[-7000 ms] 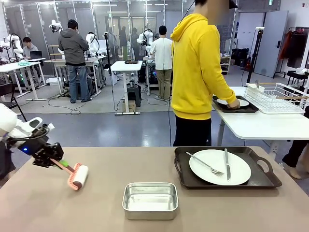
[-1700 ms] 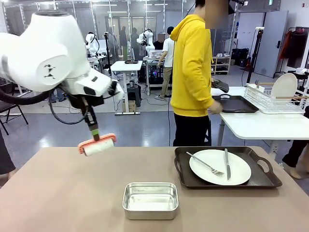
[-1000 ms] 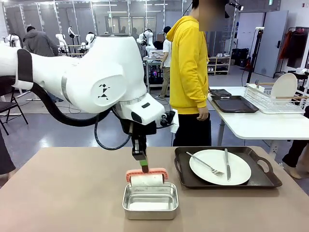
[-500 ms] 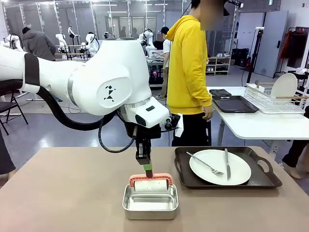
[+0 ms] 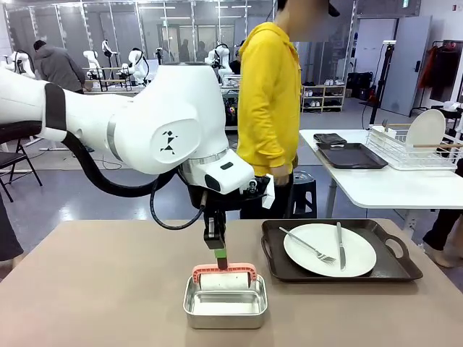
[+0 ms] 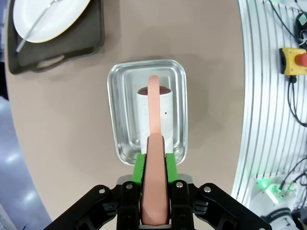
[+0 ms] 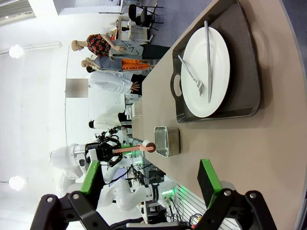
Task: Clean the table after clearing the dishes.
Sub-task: Place the Lint Roller back on top of the Airtight Container.
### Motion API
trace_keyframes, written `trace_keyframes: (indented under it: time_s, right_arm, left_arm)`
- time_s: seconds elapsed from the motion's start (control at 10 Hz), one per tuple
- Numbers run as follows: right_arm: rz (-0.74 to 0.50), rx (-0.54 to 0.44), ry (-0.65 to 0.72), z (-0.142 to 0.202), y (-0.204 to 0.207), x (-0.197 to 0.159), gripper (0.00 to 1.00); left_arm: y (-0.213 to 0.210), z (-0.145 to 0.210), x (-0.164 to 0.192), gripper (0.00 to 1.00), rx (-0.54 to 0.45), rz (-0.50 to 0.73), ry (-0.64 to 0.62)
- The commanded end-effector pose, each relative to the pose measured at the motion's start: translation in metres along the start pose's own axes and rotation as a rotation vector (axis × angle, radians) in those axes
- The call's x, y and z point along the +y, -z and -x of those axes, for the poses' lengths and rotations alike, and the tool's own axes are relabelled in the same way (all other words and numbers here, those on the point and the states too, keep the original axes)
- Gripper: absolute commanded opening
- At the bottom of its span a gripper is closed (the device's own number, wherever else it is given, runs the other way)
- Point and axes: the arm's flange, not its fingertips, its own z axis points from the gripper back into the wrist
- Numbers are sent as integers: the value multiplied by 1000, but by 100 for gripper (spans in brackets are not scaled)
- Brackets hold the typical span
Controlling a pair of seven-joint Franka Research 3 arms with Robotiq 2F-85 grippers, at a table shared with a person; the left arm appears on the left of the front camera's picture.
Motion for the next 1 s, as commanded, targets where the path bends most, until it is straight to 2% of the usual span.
trace_keyframes:
  time_s: [0.0, 0.9]
  right_arm:
    - [-2, -3, -4, 2, -1, 2, 100]
    - [-2, -3, -4, 2, -1, 2, 100]
  left_arm:
    - [8, -7, 20, 21, 28, 38, 18]
    - [54, 5, 76, 21, 43, 145, 9]
